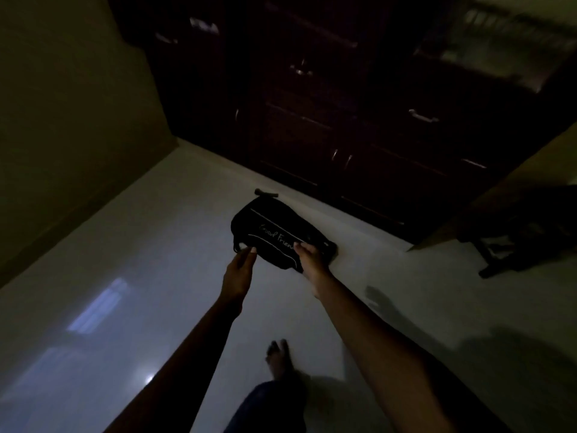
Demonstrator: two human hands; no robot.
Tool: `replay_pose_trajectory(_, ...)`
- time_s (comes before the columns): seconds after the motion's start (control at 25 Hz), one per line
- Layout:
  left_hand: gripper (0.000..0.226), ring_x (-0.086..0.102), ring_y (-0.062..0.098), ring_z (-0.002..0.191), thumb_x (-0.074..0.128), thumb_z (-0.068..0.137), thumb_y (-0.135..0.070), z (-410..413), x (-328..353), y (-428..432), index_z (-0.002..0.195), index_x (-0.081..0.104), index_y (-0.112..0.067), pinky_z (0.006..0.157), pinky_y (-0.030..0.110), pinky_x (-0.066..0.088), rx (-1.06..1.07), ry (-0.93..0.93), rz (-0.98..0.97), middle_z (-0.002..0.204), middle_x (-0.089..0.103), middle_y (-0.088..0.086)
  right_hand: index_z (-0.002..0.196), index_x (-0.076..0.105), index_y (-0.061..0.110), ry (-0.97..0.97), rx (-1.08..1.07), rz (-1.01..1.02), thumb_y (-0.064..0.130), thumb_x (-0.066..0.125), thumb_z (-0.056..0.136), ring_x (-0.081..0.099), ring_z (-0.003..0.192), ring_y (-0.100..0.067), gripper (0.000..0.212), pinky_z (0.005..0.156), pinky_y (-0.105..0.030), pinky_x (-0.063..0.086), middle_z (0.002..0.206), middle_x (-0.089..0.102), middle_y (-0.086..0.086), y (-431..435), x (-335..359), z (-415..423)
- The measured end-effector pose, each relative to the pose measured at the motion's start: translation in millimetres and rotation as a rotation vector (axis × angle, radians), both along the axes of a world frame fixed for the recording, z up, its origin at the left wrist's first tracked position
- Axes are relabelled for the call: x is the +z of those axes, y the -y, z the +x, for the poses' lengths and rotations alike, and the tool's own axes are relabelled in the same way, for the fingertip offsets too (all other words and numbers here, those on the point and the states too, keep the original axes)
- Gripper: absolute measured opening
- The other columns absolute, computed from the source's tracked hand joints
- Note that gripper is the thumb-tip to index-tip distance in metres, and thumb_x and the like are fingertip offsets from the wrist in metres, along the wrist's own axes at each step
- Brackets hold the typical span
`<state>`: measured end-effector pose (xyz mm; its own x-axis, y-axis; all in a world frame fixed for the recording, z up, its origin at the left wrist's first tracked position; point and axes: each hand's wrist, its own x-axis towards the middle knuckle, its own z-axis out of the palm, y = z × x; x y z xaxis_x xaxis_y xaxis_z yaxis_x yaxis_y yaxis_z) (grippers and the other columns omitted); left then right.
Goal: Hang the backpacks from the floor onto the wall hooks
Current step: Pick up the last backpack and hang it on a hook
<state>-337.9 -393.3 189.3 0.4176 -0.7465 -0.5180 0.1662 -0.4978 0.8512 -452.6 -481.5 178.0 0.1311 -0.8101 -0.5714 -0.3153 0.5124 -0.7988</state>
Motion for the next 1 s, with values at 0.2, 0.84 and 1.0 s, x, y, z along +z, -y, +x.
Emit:
replay_pose_trajectory(0.2,0.045,0.044,0.025,0.130,0.046,0.093,-0.039,-2,-160,136,0.132,0.049,-0.017,0.104,0.033,0.034,0.171,-0.032,0.128,0.141,0.049,0.008,0.137,0.036,-0.003,-0.183,0.166,0.107,0.014,0.049,0.094,0.042,0.132,-0.031,0.048,0.108,-0.036,0.035,0.143,0.042,-0.020,135,-163,14)
replay_pose_trajectory(0.84,0.040,0.050,0.028,0.123,0.045,0.094,-0.032,-51,-623,266,0.129,0.052,-0.015,0.096,0.031,0.037,0.511,-0.192,0.270,0.134,0.055,0.012,0.107,0.065,0.031,-1.154,1.211,-0.724,0.026,0.077,0.068,0.066,0.097,-0.026,0.041,0.062,-0.029,0.056,0.120,0.064,-0.010,282,-641,-13)
replay_pose_trajectory(1.0,0.038,0.052,0.032,0.122,0.050,0.092,-0.031,-54,-590,246,0.125,0.056,-0.012,0.107,0.043,0.039,0.593,-0.208,0.281,0.132,0.057,0.015,0.109,0.062,0.020,-1.020,1.311,-0.671,0.017,0.065,0.078,0.066,0.093,-0.027,0.031,0.074,-0.034,0.053,0.108,0.066,-0.009,288,-592,9)
